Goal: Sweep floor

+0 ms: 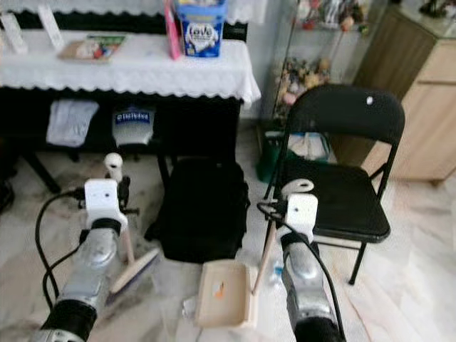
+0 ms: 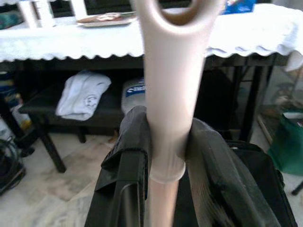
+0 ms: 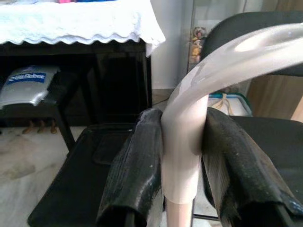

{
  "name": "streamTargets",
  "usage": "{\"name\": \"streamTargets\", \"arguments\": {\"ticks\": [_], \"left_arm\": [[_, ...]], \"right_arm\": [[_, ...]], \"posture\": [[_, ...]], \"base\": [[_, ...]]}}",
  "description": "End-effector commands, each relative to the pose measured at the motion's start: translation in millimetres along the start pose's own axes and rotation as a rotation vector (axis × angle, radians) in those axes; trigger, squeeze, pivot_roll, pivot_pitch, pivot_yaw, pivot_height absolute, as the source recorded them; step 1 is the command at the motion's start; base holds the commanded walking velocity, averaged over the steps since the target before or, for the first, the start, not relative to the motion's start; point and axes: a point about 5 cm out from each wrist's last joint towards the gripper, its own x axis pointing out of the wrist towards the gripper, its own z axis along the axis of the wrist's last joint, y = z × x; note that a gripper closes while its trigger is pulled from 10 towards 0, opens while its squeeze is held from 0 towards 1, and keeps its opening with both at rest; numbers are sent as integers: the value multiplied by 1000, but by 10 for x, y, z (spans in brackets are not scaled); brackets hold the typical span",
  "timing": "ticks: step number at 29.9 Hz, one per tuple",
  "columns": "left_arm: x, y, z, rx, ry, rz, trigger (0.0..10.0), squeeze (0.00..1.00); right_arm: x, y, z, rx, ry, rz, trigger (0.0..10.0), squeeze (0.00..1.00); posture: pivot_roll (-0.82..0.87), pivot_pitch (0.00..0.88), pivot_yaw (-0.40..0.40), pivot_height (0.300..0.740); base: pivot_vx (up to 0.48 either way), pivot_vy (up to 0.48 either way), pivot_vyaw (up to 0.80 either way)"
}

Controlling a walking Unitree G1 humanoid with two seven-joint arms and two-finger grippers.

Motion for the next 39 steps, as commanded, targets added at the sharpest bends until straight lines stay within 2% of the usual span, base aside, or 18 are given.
{"name": "streamTargets", "arguments": {"ticks": [1,9,13,17,20,27,32,39], "left_arm": [[30,6,79,0,-34,8,10000,0],[30,73,68,5,-24,36,10000,0],[23,89,62,7,-21,43,10000,0],[10,102,48,12,-13,51,10000,0],[10,134,49,2,-6,70,10000,0],[6,269,63,1,3,104,10000,0],[-16,374,74,-1,12,131,10000,0],[13,405,141,-14,3,137,10000,0]], "right_arm": [[11,-25,44,-8,-19,-8,10000,0],[-24,-159,30,-45,-7,-39,10000,0],[-41,-251,29,-96,6,-74,10000,0],[-89,-373,-70,-152,58,-139,10000,0],[-113,-410,-117,-159,78,-159,10000,0],[-123,-423,-177,-196,95,-154,10000,0],[-105,-398,-152,-196,62,-122,10000,0],[-54,-414,-123,-216,41,-106,10000,0]], "posture": [[-1,0,-31,740],[-1,0,-30,740],[-10,0,-30,740],[-10,5,-28,740],[-3,13,-28,740],[8,44,-14,740],[24,77,-3,740],[26,103,6,740]], "base": [[0,0,0],[0,0,0],[0,0,0],[0,0,0],[0,0,0],[0,0,0],[0,0,0],[0,0,0]]}}
